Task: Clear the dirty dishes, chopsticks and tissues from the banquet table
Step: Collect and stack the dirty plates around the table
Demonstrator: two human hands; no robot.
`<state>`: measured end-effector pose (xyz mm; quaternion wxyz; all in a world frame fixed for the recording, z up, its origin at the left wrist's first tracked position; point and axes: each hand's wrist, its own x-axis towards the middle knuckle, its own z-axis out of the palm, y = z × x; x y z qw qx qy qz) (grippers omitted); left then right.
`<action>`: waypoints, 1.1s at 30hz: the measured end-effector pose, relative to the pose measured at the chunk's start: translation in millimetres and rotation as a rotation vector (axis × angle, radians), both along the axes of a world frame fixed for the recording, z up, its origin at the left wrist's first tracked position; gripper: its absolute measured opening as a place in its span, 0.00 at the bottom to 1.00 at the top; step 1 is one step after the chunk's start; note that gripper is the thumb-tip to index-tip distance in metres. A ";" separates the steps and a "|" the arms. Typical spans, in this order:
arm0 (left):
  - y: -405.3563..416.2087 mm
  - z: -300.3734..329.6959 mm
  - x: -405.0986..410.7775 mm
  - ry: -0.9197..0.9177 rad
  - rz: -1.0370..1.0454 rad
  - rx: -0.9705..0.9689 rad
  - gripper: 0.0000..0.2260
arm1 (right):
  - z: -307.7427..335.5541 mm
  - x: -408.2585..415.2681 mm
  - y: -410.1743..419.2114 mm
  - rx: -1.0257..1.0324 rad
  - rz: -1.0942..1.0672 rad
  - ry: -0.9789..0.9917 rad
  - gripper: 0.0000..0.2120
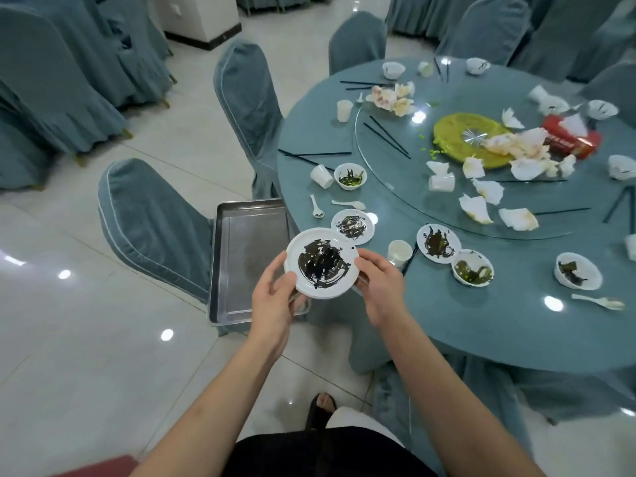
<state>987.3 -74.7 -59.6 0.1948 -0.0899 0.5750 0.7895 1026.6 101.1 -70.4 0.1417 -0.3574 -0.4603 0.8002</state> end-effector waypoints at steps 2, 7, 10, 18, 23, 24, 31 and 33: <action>15.6 -5.6 -12.0 -0.012 -0.038 -0.006 0.18 | -1.9 -5.1 14.7 -0.008 -0.029 -0.012 0.09; 53.6 -5.0 -43.0 -0.040 -0.146 -0.011 0.18 | -7.0 -18.0 46.9 -0.052 -0.138 -0.026 0.07; 76.4 -7.9 -63.8 -0.058 -0.193 -0.024 0.19 | -8.2 -26.4 63.2 -0.068 -0.202 -0.031 0.07; 124.4 -2.3 -131.7 -0.080 -0.348 -0.015 0.17 | 4.9 -66.1 99.0 -0.018 -0.339 -0.055 0.07; 142.0 -8.8 -159.4 -0.099 -0.405 0.005 0.15 | 7.6 -84.7 109.8 0.021 -0.386 -0.069 0.07; 145.9 -11.6 -162.8 -0.104 -0.424 0.002 0.15 | 5.1 -85.5 112.2 0.019 -0.412 -0.070 0.07; 166.3 -30.2 -177.1 -0.124 -0.475 -0.036 0.17 | -22.6 -82.8 134.0 -0.026 -0.506 -0.110 0.08; 173.0 -34.5 -182.6 -0.126 -0.473 -0.047 0.18 | -37.2 -79.6 148.7 -0.039 -0.544 -0.156 0.11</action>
